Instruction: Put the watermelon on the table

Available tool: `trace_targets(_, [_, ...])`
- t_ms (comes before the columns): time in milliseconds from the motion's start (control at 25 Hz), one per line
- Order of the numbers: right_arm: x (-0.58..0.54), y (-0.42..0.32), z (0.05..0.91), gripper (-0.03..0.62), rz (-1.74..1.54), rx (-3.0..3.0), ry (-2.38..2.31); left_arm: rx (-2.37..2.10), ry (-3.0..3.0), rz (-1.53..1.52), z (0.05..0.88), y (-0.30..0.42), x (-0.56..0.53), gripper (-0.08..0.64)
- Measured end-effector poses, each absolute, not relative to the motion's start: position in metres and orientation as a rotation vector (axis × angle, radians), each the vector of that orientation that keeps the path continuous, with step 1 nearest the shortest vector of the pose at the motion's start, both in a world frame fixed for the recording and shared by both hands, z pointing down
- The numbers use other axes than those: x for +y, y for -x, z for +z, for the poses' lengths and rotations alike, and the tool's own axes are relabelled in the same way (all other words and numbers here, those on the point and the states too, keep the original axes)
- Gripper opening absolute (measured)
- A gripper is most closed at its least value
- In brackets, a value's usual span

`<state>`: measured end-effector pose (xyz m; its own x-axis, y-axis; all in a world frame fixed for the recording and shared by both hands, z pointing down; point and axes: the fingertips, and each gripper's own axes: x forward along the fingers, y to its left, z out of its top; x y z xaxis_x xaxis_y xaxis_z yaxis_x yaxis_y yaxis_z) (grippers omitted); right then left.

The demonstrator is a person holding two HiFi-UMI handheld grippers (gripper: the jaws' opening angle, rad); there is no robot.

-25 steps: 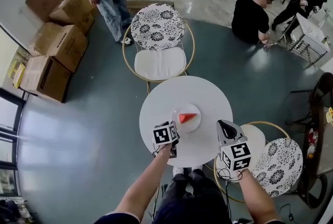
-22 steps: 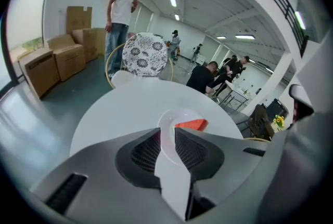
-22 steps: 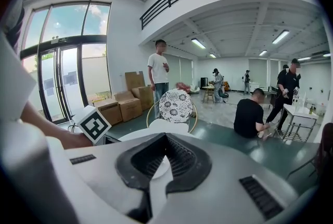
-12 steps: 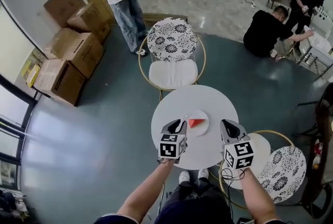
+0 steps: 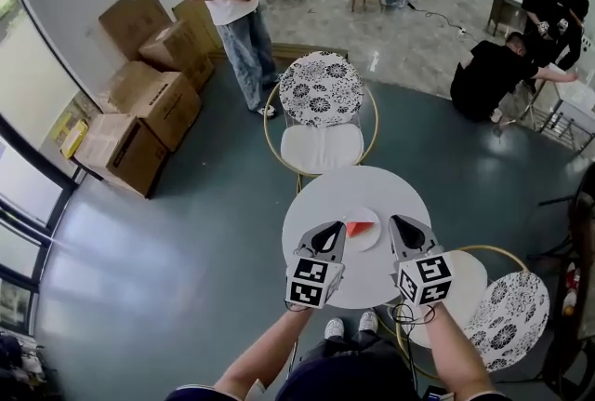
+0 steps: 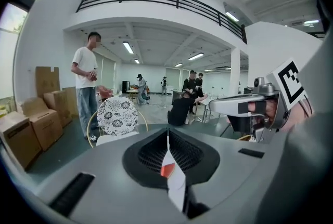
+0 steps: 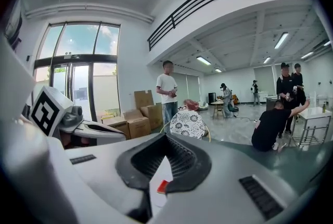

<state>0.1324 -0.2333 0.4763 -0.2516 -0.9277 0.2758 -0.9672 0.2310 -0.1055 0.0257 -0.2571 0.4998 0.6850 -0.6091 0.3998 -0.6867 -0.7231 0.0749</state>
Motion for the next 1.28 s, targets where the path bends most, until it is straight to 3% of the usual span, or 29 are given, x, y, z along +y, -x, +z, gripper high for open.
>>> trace_targets(640, [-0.223,-0.102,0.415,0.005,0.271,-2.481,-1.798,-0.936,-2.790,0.221,0.419,-0.031,-0.216,0.006])
trace_targets(1280, [-0.211,-0.097,0.397,0.005,0.230,-2.523,-1.807,-0.880,-2.829,0.182,0.407,-0.035,-0.203,0.006])
